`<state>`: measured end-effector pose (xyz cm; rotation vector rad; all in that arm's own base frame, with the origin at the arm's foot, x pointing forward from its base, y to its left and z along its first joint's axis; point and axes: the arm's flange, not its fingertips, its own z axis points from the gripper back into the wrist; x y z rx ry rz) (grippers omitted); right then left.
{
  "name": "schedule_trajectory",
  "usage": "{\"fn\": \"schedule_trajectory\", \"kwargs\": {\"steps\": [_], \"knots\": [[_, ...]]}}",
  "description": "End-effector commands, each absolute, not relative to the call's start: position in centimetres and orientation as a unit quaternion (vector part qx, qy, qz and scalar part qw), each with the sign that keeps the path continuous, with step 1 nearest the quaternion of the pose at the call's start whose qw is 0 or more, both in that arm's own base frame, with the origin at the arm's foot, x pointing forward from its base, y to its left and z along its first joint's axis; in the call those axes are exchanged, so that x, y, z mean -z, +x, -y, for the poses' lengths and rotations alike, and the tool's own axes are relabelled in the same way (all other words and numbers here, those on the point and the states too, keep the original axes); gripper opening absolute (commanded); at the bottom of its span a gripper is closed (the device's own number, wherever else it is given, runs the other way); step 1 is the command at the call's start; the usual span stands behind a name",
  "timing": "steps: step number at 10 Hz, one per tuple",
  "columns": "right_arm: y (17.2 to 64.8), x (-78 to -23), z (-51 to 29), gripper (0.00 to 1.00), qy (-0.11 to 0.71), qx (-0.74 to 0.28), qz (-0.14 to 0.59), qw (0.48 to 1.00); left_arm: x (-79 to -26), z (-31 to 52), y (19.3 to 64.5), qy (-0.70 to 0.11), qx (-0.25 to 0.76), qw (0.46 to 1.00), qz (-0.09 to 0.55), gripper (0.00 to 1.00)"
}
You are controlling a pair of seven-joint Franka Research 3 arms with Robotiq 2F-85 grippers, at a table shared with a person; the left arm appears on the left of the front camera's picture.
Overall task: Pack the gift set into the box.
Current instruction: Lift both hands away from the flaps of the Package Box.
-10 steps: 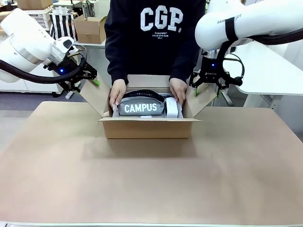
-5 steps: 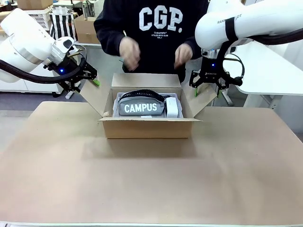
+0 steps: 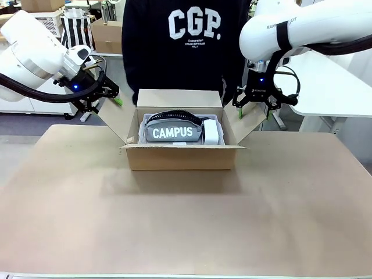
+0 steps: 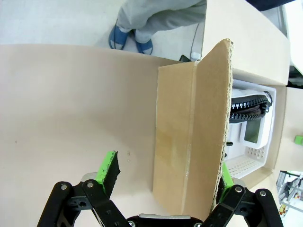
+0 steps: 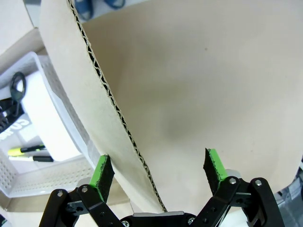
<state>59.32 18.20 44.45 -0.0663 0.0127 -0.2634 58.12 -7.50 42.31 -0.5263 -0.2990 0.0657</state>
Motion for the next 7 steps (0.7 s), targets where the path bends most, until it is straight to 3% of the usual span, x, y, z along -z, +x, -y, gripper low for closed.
{"fn": "schedule_trajectory", "kwargs": {"steps": [1, 7], "knots": [[59.68, -44.69, -18.18, 1.00, -0.043, 0.140, -0.005, 0.989, -42.44, 7.41, 57.95, -0.255, -0.036, 0.955, 0.150, 1.00], [59.68, -44.69, -18.18, 1.00, -0.043, 0.140, -0.005, 0.989, -42.44, 7.41, 57.95, -0.255, -0.036, 0.955, 0.150, 1.00]]}}
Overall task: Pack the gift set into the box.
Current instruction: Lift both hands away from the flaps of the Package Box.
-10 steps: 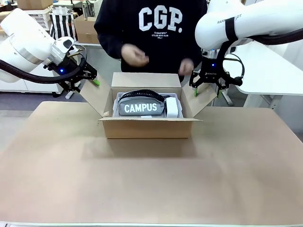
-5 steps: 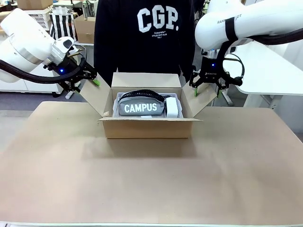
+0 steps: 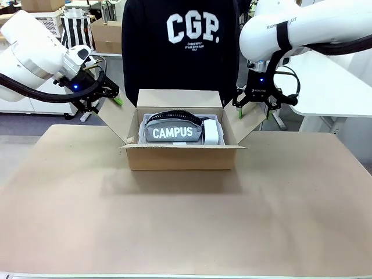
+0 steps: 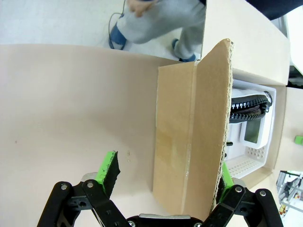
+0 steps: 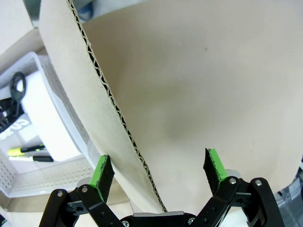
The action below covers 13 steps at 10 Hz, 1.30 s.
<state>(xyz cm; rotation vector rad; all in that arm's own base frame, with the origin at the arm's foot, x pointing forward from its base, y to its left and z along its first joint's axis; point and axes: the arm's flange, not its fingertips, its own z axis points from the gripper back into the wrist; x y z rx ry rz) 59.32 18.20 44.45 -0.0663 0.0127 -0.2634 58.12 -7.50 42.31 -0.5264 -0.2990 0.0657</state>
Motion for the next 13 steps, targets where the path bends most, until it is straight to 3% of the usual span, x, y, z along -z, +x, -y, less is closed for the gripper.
{"fn": "schedule_trajectory", "kwargs": {"steps": [1, 6, 7, 9, 12, 13], "knots": [[59.7, -44.7, -18.2, 1.00, -0.043, 0.140, -0.005, 0.989, -42.4, 7.4, 58.0, -0.255, -0.036, 0.955, 0.150, 1.00], [59.3, -44.5, -18.2, 1.00, -0.033, 0.131, -0.006, 0.991, -42.3, 7.5, 58.1, -0.259, -0.032, 0.954, 0.147, 1.00], [58.2, -46.9, -19.0, 1.00, -0.035, 0.125, -0.003, 0.992, -44.6, 9.0, 56.6, -0.299, 0.025, 0.946, 0.125, 1.00], [52.1, -54.3, -16.5, 1.00, 0.081, 0.100, 0.060, 0.990, -50.9, 6.9, 51.3, -0.390, 0.098, 0.906, 0.133, 1.00], [44.1, -60.1, -10.8, 1.00, 0.281, 0.150, -0.014, 0.948, -55.7, 0.0, 44.6, -0.592, 0.171, 0.787, 0.039, 1.00], [42.0, -60.4, -7.9, 1.00, 0.328, 0.193, -0.056, 0.923, -56.1, -2.2, 42.9, -0.640, 0.126, 0.757, 0.039, 1.00]]}}
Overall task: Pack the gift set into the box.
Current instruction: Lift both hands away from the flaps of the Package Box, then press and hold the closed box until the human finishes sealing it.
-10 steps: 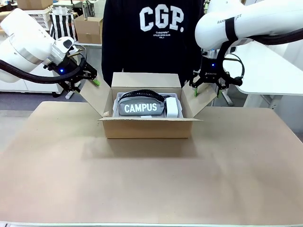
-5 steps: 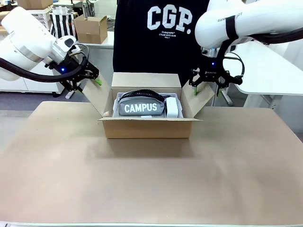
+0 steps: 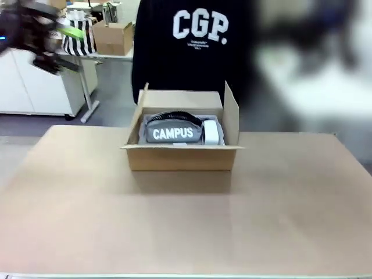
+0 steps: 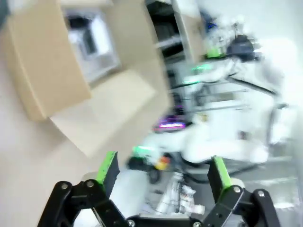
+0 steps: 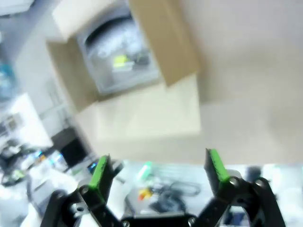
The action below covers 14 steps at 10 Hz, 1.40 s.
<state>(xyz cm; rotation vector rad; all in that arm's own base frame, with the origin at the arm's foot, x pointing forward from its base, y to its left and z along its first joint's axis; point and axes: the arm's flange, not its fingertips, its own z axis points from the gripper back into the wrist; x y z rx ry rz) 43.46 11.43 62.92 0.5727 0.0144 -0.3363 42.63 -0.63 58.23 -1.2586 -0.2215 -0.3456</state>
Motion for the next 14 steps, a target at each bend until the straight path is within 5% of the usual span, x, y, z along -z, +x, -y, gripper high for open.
{"fn": "schedule_trajectory", "kwargs": {"steps": [1, 3, 4, 14], "knots": [[41.0, -59.8, -5.0, 1.00, 0.382, 0.216, -0.069, 0.896, -55.9, -3.7, 42.2, -0.682, 0.089, 0.725, 0.034, 1.00], [41.4, -57.0, -1.0, 1.00, 0.444, 0.283, -0.039, 0.849, -53.5, -5.0, 43.8, -0.698, 0.062, 0.713, 0.030, 1.00], [40.2, -61.1, -4.6, 1.00, 0.387, 0.214, -0.064, 0.895, -56.4, -5.0, 40.4, -0.677, 0.128, 0.723, 0.056, 1.00], [40.2, -61.1, -4.6, 1.00, 0.387, 0.214, -0.064, 0.895, -56.4, -5.0, 40.4, -0.677, 0.128, 0.723, 0.056, 1.00]]}}
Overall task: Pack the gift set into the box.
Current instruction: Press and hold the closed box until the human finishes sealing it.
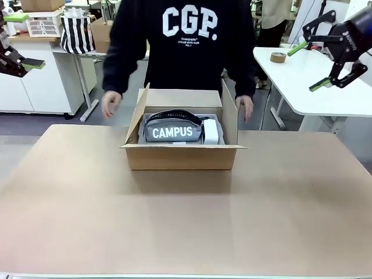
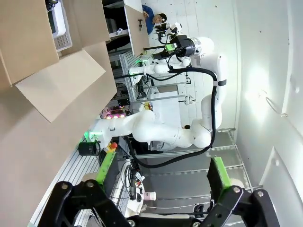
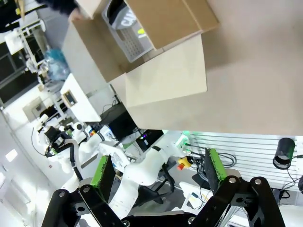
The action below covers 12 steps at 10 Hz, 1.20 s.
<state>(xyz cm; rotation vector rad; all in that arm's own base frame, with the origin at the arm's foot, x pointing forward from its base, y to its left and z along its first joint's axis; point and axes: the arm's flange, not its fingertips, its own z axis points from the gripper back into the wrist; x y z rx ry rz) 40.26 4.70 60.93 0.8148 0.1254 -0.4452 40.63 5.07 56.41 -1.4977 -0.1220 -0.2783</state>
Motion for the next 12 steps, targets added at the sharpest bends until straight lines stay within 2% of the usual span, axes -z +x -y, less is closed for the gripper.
{"fn": "schedule_trajectory", "kwargs": {"steps": [1, 12], "knots": [[40.24, -61.12, -4.57, 1.00, 0.387, 0.214, -0.064, 0.895, -56.39, -5.04, 40.43, -0.677, 0.128, 0.723, 0.056, 1.00], [40.24, -61.12, -4.57, 1.00, 0.387, 0.214, -0.064, 0.895, -56.39, -5.04, 40.43, -0.677, 0.128, 0.723, 0.056, 1.00]]}}
